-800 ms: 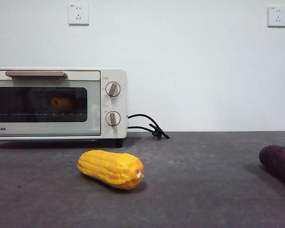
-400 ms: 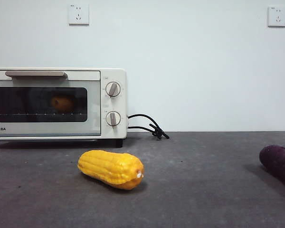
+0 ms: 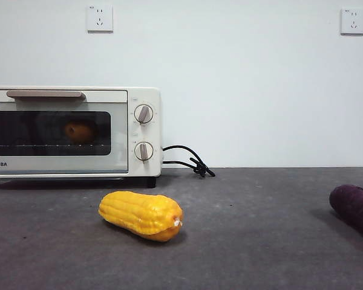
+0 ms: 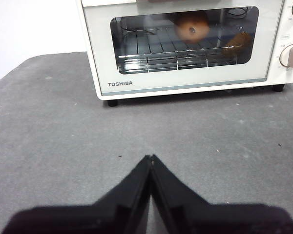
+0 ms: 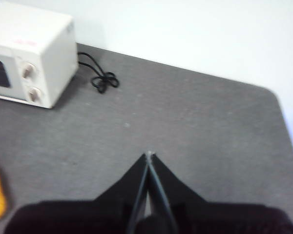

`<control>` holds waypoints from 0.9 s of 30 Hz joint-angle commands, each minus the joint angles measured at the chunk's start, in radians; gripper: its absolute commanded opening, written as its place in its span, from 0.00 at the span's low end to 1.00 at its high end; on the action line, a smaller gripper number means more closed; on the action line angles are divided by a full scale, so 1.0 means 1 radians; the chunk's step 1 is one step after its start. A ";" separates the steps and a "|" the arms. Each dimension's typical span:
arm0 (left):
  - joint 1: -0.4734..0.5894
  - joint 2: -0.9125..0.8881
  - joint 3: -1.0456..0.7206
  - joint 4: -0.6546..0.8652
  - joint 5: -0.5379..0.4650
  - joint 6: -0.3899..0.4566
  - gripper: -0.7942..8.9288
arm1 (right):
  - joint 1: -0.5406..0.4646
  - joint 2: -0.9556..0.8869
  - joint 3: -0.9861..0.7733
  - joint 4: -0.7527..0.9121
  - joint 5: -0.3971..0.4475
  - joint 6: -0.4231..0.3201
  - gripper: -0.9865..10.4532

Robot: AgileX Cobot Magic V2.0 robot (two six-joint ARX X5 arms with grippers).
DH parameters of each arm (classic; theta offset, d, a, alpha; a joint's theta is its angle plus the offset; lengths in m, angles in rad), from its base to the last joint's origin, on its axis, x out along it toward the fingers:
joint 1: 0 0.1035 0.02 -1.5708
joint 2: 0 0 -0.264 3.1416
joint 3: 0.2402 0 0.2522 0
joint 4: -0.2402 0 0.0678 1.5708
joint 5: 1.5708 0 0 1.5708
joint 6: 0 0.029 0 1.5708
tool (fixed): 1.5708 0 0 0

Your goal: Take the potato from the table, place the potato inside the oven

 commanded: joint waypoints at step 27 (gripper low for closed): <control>0.002 0.000 -0.010 0.008 0.003 0.000 0.08 | -0.871 -0.683 -1.101 1.211 -0.946 -0.460 0.09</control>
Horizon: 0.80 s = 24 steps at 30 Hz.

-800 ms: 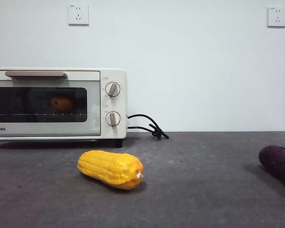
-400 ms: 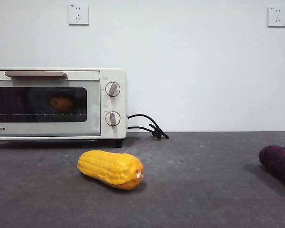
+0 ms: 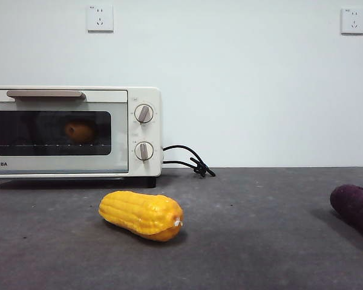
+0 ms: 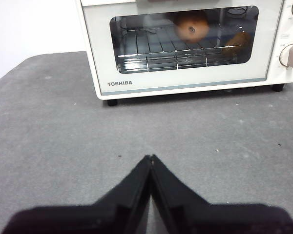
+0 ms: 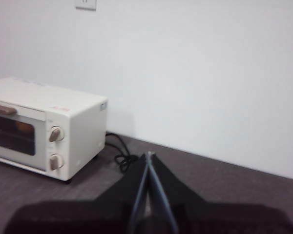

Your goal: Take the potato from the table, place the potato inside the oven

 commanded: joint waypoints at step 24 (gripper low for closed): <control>0.002 -0.001 -0.010 0.008 0.000 0.000 0.08 | -0.281 -0.223 -0.545 0.156 0.005 0.250 0.09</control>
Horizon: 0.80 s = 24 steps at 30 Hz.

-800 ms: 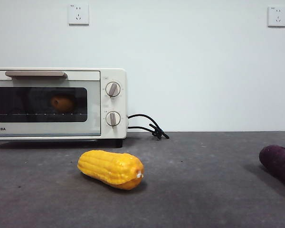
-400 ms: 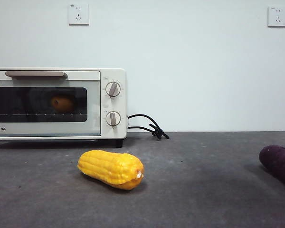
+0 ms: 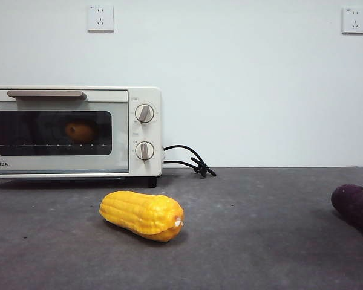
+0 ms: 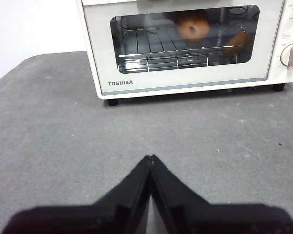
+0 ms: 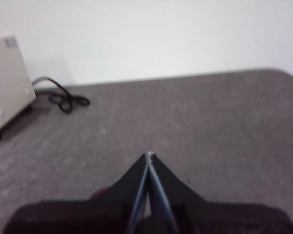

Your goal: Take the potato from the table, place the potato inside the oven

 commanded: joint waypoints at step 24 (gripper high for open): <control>0.002 0.016 -0.010 0.008 0.000 0.000 0.08 | 0.000 -0.030 -0.008 -0.140 0.058 -0.005 0.09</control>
